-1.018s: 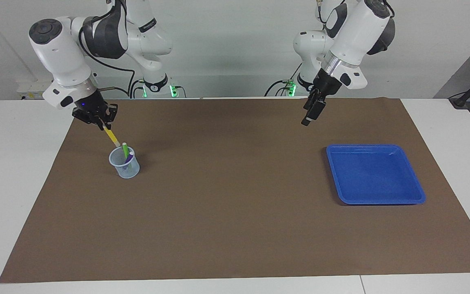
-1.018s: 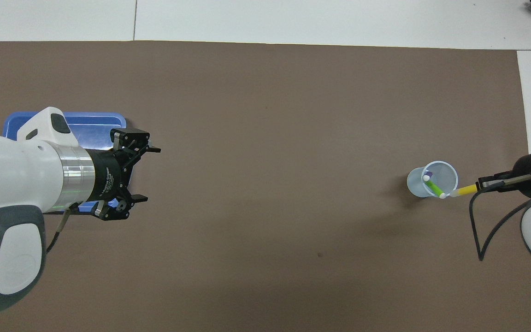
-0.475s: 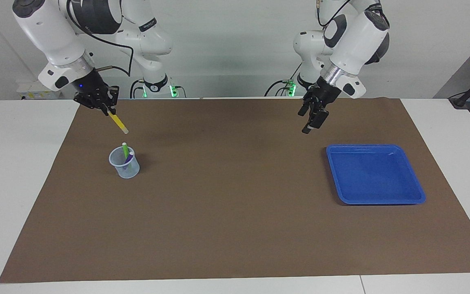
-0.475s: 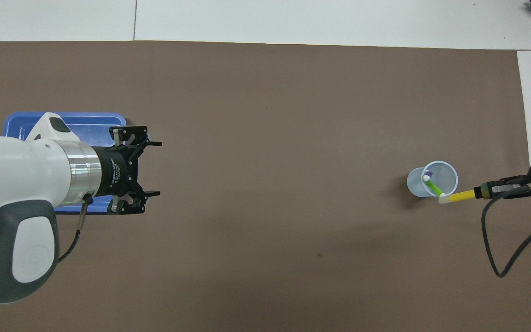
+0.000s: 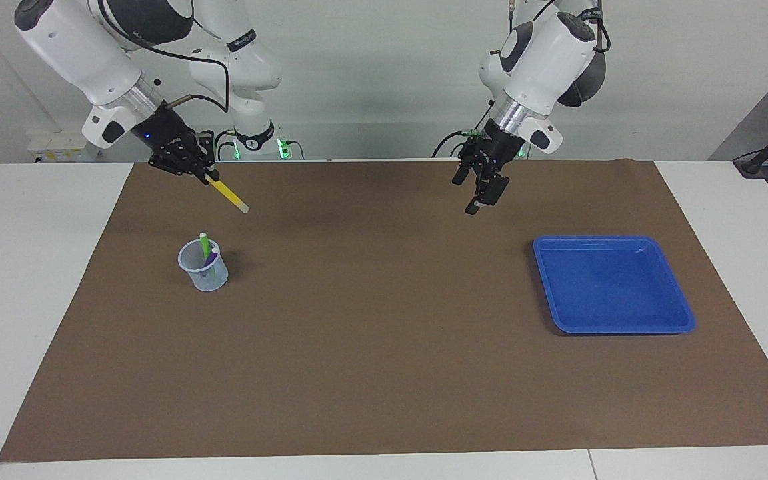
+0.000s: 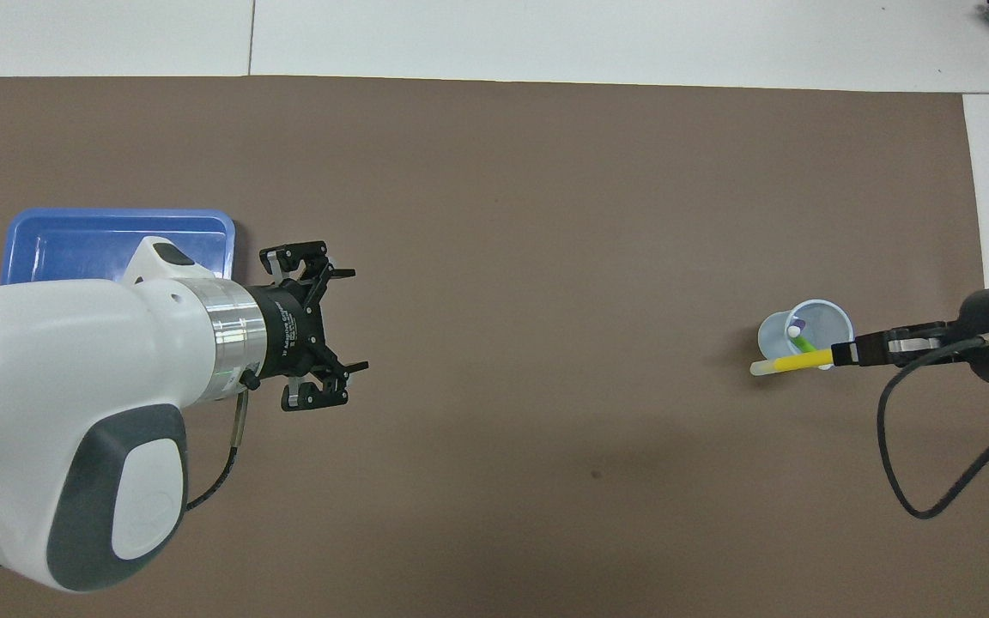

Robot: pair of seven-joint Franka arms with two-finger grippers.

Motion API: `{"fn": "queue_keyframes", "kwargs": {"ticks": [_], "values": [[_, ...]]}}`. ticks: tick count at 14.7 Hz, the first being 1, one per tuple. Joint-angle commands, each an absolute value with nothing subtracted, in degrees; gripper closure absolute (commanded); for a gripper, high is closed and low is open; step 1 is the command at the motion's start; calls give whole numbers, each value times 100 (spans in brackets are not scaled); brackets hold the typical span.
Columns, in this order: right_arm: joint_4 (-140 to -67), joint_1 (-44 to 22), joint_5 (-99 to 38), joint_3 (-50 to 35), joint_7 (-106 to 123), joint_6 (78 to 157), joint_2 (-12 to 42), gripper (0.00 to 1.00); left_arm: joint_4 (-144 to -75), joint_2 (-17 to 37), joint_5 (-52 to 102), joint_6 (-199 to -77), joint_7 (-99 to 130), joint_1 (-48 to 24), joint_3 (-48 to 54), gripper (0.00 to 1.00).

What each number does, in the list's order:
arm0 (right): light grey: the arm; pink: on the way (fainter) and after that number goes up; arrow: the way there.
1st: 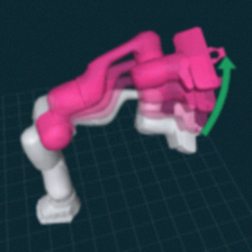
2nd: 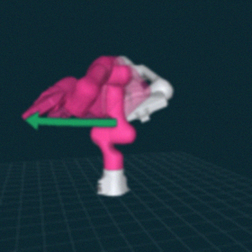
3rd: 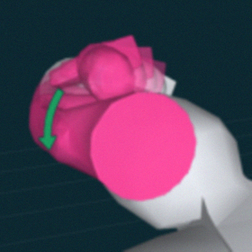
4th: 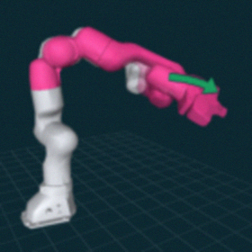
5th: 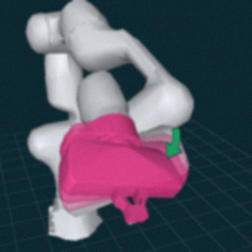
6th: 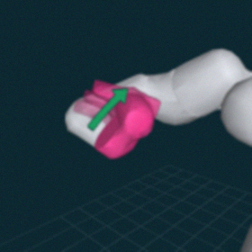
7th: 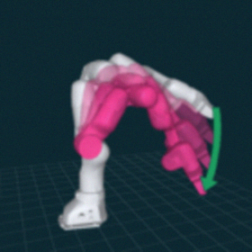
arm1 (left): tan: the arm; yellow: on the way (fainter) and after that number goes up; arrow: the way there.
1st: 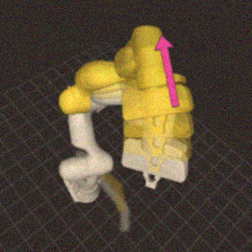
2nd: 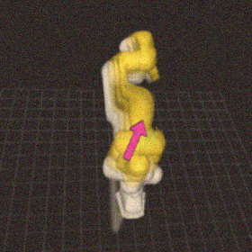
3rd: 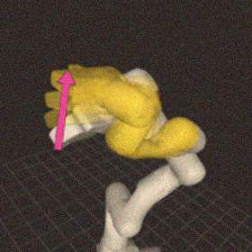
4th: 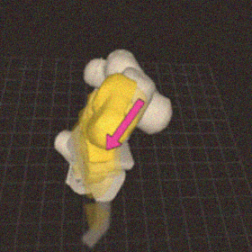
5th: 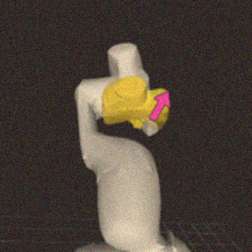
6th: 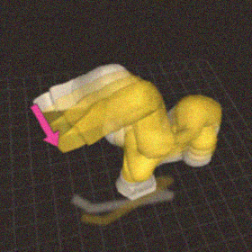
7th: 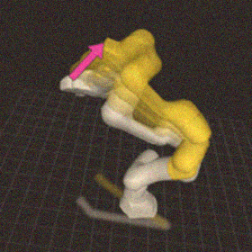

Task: Right arm passes pens to left for tray arrangement
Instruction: 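Pull the yellow pen from the cup while the left gripper approaches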

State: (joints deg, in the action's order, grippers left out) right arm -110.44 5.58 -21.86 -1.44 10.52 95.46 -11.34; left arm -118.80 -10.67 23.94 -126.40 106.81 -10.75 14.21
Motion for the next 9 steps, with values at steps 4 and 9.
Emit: {"fn": "queue_keyframes", "kwargs": {"ticks": [4, 9], "values": [[-11259, 440, -3321, -158, 1063, 9483, -1248, 100, -11927, -1072, 2479, -12735, 11460, -1519, 1380, 0], [-11390, -61, -3936, -158, 1055, 9527, -1248, 100, -11909, -1046, 2470, -13182, 12207, -2205, 1397, 0]]}}
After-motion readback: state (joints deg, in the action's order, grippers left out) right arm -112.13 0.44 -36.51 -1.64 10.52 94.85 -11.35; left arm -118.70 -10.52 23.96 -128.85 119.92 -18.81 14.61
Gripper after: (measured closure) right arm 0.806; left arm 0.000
